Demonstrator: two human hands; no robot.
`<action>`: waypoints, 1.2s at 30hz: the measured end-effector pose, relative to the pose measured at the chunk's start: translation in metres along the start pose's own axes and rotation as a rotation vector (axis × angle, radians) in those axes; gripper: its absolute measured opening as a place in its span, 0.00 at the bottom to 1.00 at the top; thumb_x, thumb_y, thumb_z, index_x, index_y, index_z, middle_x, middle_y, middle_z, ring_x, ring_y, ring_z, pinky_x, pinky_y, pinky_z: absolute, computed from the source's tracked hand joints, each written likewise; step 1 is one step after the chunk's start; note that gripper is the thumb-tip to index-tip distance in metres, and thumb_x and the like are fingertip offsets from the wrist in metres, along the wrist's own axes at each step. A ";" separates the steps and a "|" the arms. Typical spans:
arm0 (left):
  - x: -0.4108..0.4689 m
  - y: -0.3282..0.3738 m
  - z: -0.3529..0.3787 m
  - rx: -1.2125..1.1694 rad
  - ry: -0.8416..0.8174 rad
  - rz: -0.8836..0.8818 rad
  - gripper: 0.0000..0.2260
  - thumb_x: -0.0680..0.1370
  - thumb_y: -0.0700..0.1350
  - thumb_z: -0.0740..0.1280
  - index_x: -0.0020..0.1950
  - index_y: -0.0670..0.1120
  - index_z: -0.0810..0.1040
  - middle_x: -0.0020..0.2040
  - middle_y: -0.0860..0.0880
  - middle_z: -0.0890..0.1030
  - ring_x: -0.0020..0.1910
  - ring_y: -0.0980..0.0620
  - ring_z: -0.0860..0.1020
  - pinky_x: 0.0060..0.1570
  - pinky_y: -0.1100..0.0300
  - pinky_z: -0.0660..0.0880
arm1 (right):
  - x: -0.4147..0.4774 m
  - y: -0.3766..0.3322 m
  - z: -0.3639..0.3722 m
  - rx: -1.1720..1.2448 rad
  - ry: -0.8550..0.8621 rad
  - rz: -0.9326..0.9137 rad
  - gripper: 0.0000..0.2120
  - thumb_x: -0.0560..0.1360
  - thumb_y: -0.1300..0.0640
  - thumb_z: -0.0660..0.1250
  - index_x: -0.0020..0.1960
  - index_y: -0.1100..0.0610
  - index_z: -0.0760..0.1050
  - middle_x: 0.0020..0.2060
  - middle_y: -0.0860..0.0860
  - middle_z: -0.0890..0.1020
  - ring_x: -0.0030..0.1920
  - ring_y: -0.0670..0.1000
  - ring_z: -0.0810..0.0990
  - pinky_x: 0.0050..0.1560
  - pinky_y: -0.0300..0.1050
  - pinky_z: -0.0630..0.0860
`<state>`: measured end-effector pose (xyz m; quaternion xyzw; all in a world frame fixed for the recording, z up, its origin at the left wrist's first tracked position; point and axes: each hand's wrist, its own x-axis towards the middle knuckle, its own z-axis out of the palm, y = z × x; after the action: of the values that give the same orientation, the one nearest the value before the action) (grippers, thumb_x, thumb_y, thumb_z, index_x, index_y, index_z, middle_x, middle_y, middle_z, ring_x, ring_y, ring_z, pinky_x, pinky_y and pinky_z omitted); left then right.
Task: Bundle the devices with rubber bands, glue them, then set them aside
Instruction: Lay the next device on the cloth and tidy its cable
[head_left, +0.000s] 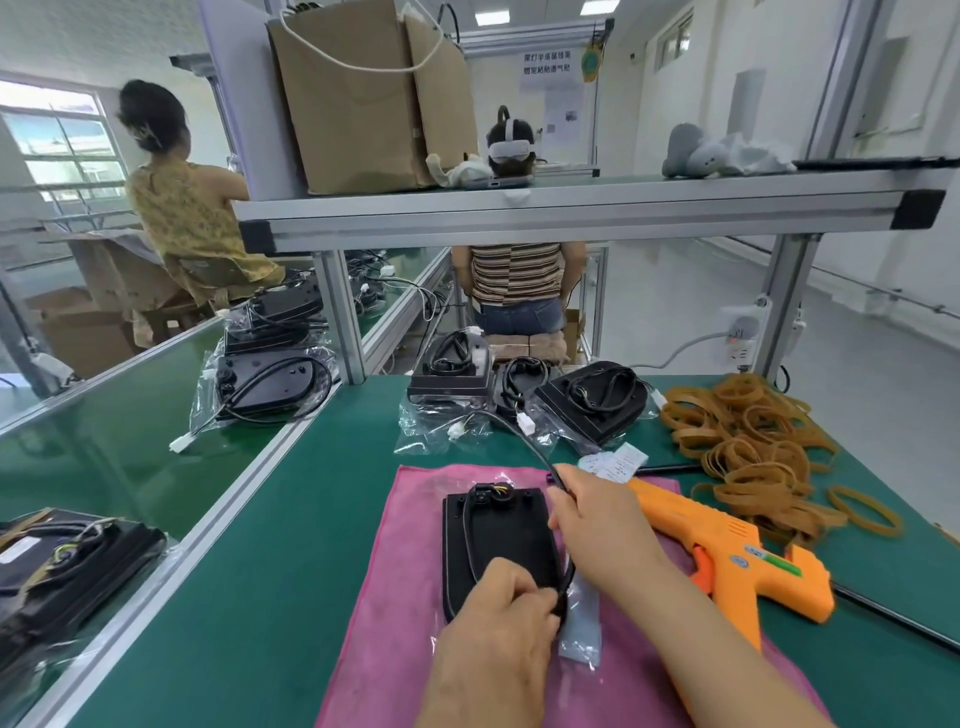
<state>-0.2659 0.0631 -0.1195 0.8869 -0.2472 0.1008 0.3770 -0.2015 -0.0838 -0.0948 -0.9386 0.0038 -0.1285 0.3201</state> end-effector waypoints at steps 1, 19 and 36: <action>-0.001 0.003 0.002 -0.111 -0.054 -0.195 0.05 0.75 0.51 0.68 0.50 0.52 0.78 0.49 0.55 0.76 0.40 0.58 0.69 0.43 0.66 0.70 | 0.003 0.003 0.005 -0.049 -0.001 -0.022 0.09 0.82 0.55 0.58 0.43 0.55 0.70 0.39 0.53 0.81 0.44 0.57 0.77 0.44 0.50 0.71; 0.009 -0.002 -0.006 0.332 -0.052 0.098 0.09 0.78 0.49 0.62 0.55 0.51 0.80 0.50 0.58 0.73 0.45 0.62 0.73 0.41 0.69 0.68 | 0.043 -0.016 0.030 -0.466 -0.245 -0.021 0.10 0.75 0.60 0.60 0.52 0.53 0.77 0.49 0.53 0.82 0.52 0.58 0.80 0.40 0.45 0.68; 0.186 -0.105 -0.060 0.896 -0.353 0.212 0.14 0.81 0.47 0.62 0.66 0.56 0.76 0.69 0.53 0.73 0.71 0.49 0.65 0.72 0.53 0.59 | 0.037 0.000 0.042 -0.404 -0.150 0.012 0.11 0.77 0.56 0.59 0.57 0.48 0.74 0.50 0.52 0.82 0.53 0.58 0.80 0.40 0.46 0.68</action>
<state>-0.0517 0.1006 -0.0745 0.9353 -0.3286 0.0834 -0.1016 -0.1554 -0.0614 -0.1178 -0.9906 0.0114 -0.0530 0.1254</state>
